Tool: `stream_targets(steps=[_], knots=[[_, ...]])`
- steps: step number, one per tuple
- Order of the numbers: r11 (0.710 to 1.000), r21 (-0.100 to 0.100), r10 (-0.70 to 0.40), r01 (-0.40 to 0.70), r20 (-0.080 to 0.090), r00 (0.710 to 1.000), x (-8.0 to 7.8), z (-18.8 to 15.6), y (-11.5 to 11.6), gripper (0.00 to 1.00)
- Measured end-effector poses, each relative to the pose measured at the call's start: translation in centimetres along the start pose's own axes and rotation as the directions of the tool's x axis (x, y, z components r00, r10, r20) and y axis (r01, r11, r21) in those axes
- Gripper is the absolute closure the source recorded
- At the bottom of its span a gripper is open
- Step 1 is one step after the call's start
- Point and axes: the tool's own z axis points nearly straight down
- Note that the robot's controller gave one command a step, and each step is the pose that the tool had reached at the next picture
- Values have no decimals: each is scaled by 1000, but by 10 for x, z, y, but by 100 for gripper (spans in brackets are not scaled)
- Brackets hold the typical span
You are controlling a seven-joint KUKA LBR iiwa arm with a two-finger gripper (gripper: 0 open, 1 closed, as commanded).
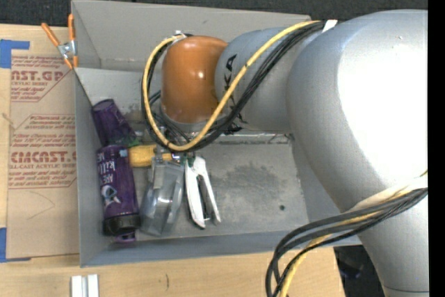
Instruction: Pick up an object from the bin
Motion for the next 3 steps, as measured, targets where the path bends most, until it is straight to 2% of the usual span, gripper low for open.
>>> stream_targets(steps=[1,2,3], knots=[[1000,-5,-2,2,18,1000,3,7,-2,0],[996,-10,84,-84,17,996,3,10,-5,100],[996,-10,84,-84,17,996,3,10,-6,100]])
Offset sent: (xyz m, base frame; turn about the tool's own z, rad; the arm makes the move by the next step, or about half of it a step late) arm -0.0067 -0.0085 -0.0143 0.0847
